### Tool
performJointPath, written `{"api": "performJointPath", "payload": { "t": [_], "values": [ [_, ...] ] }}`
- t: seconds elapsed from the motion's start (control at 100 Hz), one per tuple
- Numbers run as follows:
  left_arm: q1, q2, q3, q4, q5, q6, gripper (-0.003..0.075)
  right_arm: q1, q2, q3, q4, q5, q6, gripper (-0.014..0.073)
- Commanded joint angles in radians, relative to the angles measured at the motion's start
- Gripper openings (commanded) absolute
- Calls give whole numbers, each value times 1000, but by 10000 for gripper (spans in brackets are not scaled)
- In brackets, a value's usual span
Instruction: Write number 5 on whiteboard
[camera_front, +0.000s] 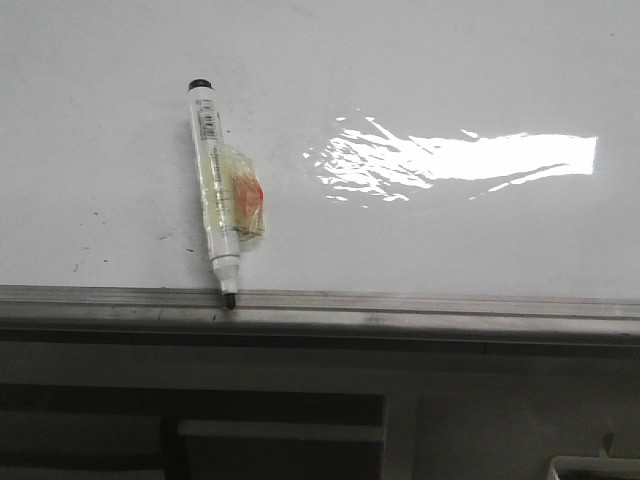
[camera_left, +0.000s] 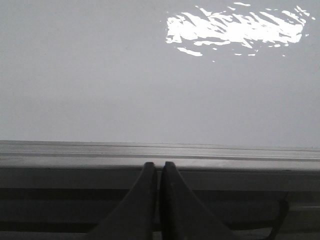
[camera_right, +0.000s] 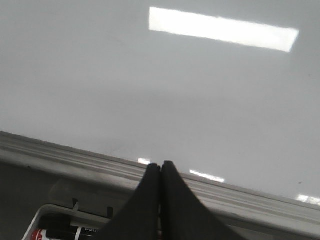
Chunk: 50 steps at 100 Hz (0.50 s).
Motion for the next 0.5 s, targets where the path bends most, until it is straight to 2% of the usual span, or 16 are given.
{"api": "performJointPath", "payload": {
  "t": [0.0,0.08,0.14,0.18,0.26,0.3,0.39,0.49],
  "values": [
    [-7,-27,26,-11,-67,-11,-20,-3,-19,22,-17,-63,-7,-63],
    [-7,-27,26,-87,-75,-11,-20,-3,-19,22,1,-197,-7,-63],
    [-7,-27,26,-162,-117,-11,-20,-3,-19,22,71,-347,-6,-63],
    [-7,-27,26,-280,-173,-14,-20,-3,-19,22,152,-436,-6,-63],
    [-7,-27,24,-607,-246,-16,-20,-3,-19,22,284,-622,-6,-63],
    [-7,-27,24,-705,-267,-16,-20,-3,-19,22,324,-673,-6,-63],
    [-7,-27,24,-895,-293,-16,-20,-3,-19,20,390,-672,-6,-63],
    [-7,-27,24,-940,-290,-16,-20,-3,-19,20,529,-582,-6,-63]
  ]
}}
